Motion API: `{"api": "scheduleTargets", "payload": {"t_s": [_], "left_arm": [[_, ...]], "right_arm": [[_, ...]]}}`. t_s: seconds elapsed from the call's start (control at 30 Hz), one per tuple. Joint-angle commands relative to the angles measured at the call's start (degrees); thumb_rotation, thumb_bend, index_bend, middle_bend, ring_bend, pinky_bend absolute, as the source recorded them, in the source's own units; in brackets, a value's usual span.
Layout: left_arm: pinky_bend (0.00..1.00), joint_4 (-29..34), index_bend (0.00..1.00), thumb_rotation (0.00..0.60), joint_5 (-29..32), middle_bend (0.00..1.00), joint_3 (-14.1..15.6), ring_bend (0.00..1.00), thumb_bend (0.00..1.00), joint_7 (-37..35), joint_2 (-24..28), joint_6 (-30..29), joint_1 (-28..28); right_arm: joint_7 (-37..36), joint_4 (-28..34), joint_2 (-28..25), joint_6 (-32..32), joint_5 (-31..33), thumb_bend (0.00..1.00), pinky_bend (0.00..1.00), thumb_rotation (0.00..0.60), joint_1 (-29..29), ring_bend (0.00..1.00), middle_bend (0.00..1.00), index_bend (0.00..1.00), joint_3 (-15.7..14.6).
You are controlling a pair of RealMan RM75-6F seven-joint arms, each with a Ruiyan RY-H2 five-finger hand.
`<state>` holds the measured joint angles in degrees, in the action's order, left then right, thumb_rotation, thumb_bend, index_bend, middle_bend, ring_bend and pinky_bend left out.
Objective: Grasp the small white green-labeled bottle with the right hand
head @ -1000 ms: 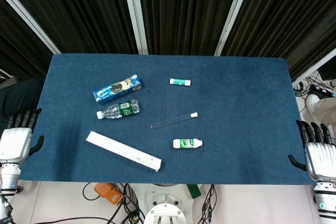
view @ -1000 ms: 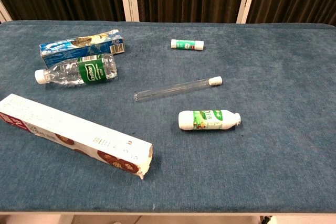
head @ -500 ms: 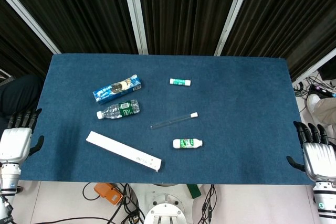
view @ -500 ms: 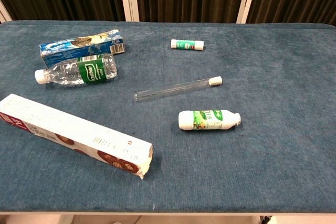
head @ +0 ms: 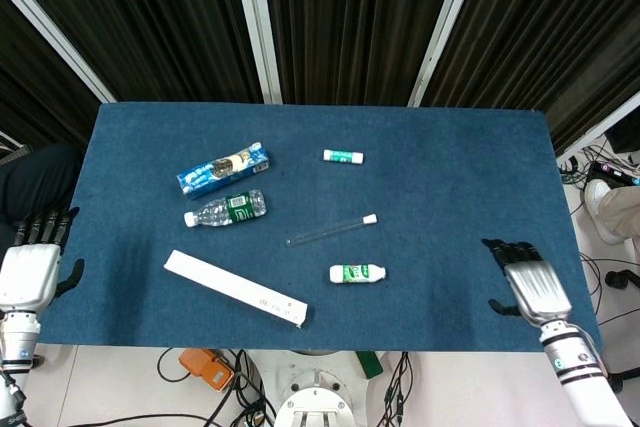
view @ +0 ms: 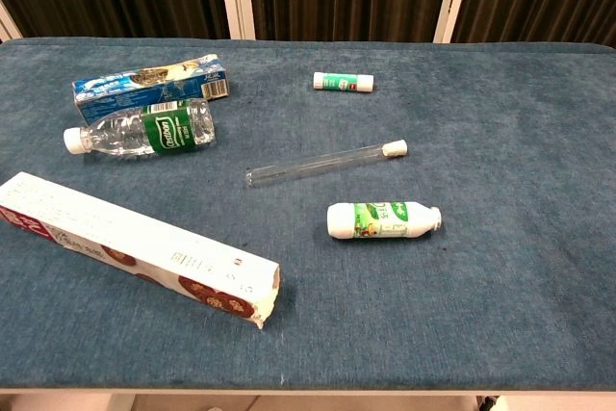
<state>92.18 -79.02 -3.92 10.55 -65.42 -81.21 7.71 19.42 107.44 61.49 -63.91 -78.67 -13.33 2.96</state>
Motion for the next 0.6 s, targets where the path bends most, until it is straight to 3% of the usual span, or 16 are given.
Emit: {"api": "scheduleTargets", "payload": {"t_s": [0.03,0.23,0.6], "left_arm": [[0.01,0.0,0.00,0.600,0.1,0.00,0.0,0.00,0.38,-0.1,0.1,0.0,0.0],[0.01,0.0,0.00,0.600,0.2,0.00,-0.1,0.00,0.38,-0.2,0.1,0.2,0.0],[0.01,0.0,0.00,0.600,0.4,0.00,-0.1,0.00,0.38,0.0,0.0,0.5,0.2]], "right_arm": [[2.6,1.0,3.8,7.9,5.0,0.29,0.22,0.600,-6.9,0.26,0.24,0.18,2.0],[4.6,-0.2,9.2,13.8,10.5,0.29,0.24,0.600,-13.4,0.29,0.27,0.21,4.1],[6.3,-4.1,19.1,17.0,14.0,0.29,0.31,0.600,-21.3,0.36,0.32,0.28,5.3]]}}
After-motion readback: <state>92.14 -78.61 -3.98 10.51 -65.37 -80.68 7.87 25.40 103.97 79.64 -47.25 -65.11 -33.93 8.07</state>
